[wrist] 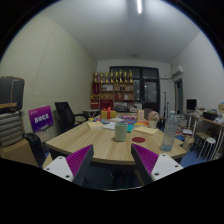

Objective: Pour water

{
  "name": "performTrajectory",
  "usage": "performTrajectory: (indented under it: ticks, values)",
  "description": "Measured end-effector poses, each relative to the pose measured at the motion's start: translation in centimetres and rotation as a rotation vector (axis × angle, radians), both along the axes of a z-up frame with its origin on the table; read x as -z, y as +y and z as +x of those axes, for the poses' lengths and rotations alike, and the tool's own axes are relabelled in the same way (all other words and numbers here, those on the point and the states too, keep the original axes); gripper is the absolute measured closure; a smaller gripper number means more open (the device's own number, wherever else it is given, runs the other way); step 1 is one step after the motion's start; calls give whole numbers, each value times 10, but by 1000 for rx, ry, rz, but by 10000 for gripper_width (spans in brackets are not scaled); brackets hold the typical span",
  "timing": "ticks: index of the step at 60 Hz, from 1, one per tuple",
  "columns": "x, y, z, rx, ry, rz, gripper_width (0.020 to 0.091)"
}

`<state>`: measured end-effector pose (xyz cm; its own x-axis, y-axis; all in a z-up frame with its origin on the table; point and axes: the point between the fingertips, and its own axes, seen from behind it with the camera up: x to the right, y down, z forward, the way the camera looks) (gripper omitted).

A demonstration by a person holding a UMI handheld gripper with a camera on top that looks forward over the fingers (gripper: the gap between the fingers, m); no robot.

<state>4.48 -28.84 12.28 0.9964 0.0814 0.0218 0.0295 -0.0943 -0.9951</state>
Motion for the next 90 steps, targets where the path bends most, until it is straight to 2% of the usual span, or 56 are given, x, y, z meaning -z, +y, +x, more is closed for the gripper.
performTrajectory:
  ticks: [1,6,7,18,23,38,54,71,75,84,90]
  values:
    - [1,0,-21,8,2,1,265]
    - [1,1,-18,24,1,5,265]
    - [0,0,1,23,-4,6,266]
    - [-9,11,24,29,-32,54,275]
    - [-10,21,61,56,-44,75,281]
    - [-3,96,205,245,-45,122,281]
    - [10,184,280,323,-63,119,281]
    - [28,261,293,292,-27,76,282]
    - [38,267,290,302,-54,38,483]
    - [35,268,293,346,-40,75,515]
    - [35,268,290,335,-42,54,573]
